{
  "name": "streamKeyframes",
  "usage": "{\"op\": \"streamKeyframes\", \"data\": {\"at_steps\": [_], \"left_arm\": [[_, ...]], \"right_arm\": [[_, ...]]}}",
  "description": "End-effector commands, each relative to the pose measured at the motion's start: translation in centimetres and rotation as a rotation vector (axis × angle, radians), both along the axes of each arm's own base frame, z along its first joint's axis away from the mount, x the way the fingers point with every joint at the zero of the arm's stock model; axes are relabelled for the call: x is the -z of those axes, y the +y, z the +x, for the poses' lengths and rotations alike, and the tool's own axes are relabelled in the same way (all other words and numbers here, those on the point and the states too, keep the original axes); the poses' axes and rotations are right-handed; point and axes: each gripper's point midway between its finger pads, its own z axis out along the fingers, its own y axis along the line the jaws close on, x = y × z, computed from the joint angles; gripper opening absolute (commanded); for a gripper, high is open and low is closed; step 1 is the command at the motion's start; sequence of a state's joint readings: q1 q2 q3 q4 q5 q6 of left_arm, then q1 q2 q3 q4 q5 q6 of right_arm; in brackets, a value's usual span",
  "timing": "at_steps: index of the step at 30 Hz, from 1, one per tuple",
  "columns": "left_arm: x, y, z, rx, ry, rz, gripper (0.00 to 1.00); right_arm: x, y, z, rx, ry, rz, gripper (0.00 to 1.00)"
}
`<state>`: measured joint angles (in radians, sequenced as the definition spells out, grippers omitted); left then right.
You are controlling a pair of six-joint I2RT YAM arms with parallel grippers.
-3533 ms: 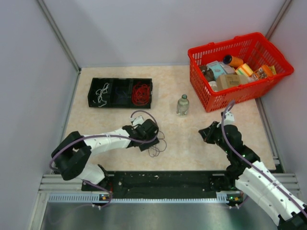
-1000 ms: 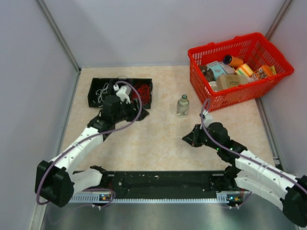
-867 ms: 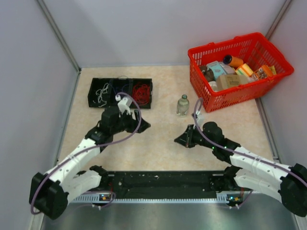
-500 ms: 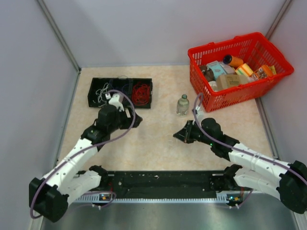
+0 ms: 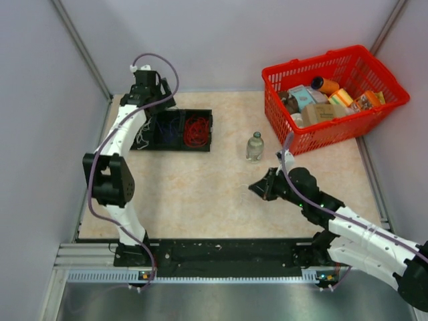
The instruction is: Untangle the cables
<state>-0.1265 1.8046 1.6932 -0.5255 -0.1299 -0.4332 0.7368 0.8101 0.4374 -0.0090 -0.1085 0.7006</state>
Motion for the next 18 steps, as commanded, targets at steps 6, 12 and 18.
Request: {"op": "streamKeyframes", "data": {"at_steps": [6, 12, 18], "left_arm": [[5.8, 0.9, -1.4, 0.027, 0.216, 0.085, 0.96], [8.6, 1.1, -2.2, 0.015, 0.251, 0.094, 0.89], [10.7, 1.1, -1.5, 0.012, 0.298, 0.102, 0.78]], "right_arm": [[-0.3, -0.3, 0.5, 0.010, -0.049, -0.019, 0.00], [-0.1, 0.0, 0.3, -0.002, -0.035, -0.016, 0.00], [0.1, -0.2, 0.2, 0.002, -0.032, -0.015, 0.00]]}}
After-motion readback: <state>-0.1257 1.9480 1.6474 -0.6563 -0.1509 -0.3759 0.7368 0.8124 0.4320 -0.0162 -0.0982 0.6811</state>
